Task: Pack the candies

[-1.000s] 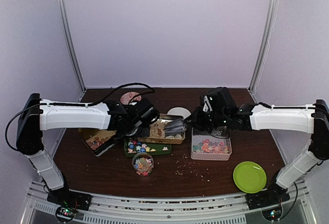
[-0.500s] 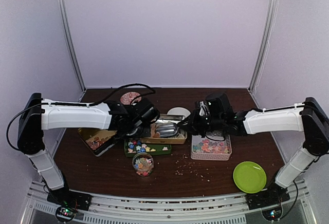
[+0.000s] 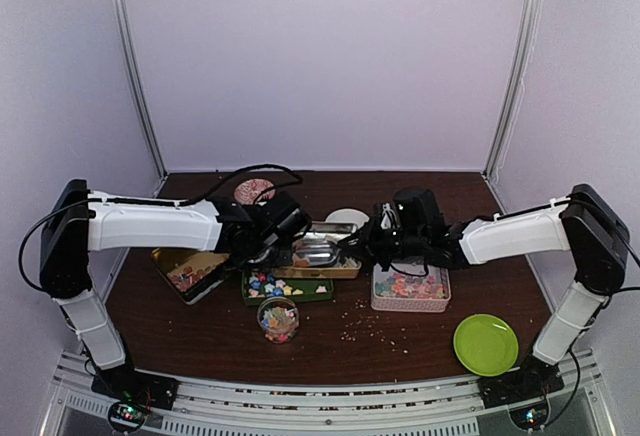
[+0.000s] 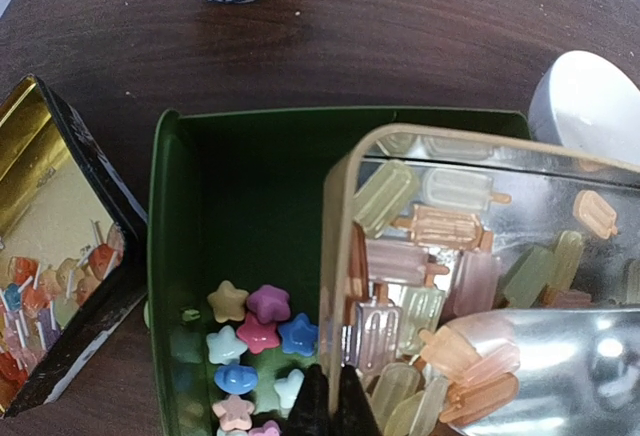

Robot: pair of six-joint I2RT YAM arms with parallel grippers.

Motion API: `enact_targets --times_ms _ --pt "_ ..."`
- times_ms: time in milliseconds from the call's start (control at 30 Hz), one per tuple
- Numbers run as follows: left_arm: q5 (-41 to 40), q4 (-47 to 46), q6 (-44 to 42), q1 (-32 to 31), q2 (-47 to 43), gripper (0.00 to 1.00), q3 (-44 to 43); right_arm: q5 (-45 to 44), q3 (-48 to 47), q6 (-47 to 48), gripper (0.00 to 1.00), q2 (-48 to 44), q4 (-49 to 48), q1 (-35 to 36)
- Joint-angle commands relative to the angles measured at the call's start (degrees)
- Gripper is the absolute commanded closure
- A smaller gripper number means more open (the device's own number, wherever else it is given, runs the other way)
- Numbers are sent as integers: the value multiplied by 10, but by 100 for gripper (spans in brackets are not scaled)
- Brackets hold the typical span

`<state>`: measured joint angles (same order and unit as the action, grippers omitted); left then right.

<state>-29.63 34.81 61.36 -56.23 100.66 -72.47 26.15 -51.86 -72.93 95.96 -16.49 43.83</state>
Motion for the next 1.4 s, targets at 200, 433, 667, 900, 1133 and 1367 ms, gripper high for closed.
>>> enact_targets --times_ms 200,433,667,900,1133,1367 --pt "54 -183 -24 -14 -36 100 -20 47 33 -14 100 20 -34 -4" --pt "93 -197 -67 -12 -33 100 -34 84 18 -14 100 40 -59 3" --pt "118 -223 -76 -12 -50 100 9 99 66 -5 100 7 -71 -20" --pt "123 -241 -85 -12 -60 100 36 100 112 -13 100 -8 -98 -33" --pt "123 -232 -80 -12 -47 100 16 93 84 -19 100 3 -91 -25" --pt "107 -228 -88 -12 -57 100 11 115 94 -73 100 25 -193 -21"
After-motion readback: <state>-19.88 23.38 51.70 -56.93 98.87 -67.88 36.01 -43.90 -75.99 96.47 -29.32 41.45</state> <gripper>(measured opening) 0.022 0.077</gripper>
